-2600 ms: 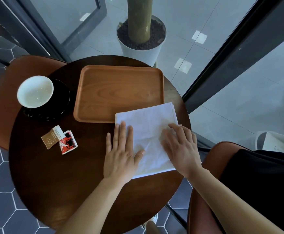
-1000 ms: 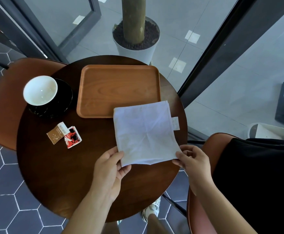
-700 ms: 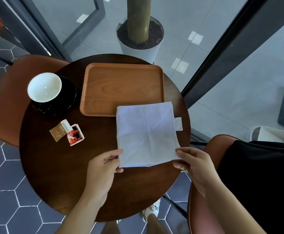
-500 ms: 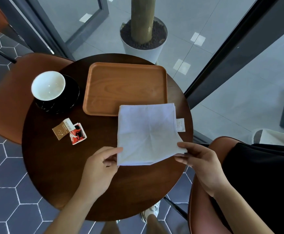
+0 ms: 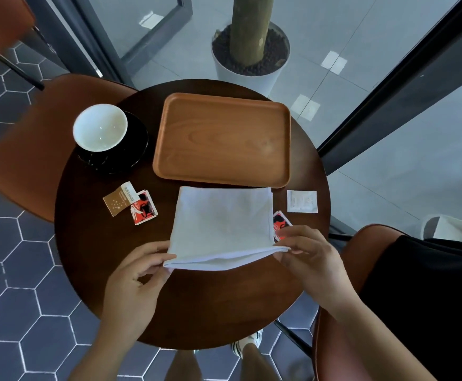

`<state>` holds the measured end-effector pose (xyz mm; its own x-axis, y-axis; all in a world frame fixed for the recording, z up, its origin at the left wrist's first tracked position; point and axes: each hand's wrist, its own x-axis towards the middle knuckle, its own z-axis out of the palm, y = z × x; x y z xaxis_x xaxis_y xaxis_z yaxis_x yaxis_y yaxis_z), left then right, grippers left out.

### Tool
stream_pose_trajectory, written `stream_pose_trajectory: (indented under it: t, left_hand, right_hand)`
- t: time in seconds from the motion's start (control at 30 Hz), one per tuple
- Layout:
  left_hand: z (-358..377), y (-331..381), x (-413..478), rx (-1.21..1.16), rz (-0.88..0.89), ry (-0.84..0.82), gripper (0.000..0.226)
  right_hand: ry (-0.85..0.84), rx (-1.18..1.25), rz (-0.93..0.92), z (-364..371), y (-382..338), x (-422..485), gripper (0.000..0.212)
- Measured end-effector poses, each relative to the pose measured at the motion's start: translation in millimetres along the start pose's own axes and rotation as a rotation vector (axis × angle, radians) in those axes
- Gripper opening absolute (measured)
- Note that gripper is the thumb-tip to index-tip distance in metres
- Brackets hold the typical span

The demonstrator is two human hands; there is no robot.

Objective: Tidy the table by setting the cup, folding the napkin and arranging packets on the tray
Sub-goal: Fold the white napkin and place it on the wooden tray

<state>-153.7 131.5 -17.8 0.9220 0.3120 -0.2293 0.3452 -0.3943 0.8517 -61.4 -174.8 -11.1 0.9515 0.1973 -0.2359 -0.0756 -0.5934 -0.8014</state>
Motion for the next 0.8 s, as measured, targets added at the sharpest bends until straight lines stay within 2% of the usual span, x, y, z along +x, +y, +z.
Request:
stream_pose_trajectory:
  t: [0.13,0.27,0.43,0.5,0.6,0.8]
  left_hand:
    - [-8.7,-5.8,-8.3,0.001,-0.029,0.009,0.032]
    - [-12.7,2.8,-4.0,0.010,-0.050,0.033,0.026]
    - [-8.8,12.8,9.4,-0.062,-0.058,0.095,0.024]
    - [-4.5,11.9,14.4,-0.091,-0.084,0.101,0.017]
    - [3.9,7.4,21.2,-0.096,-0.112,0.093,0.014]
    - [17.9,0.1,39.5,-0.168,-0.198,0.193,0.012]
  right_hand:
    - [-0.055,0.057,0.062,4.3,-6.4,-2.5,0.034]
    - [-0.048,0.070,0.052,8.6,-9.5,-0.2,0.026]
    - [0.004,0.129,0.124,10.7,-9.4,4.8,0.021]
    - [0.003,0.140,0.142,11.1,-7.0,5.8,0.016]
    - [0.027,0.119,0.153,12.7,-5.7,10.6,0.015]
    - [0.065,0.064,0.147,20.9,-8.6,37.4,0.013]
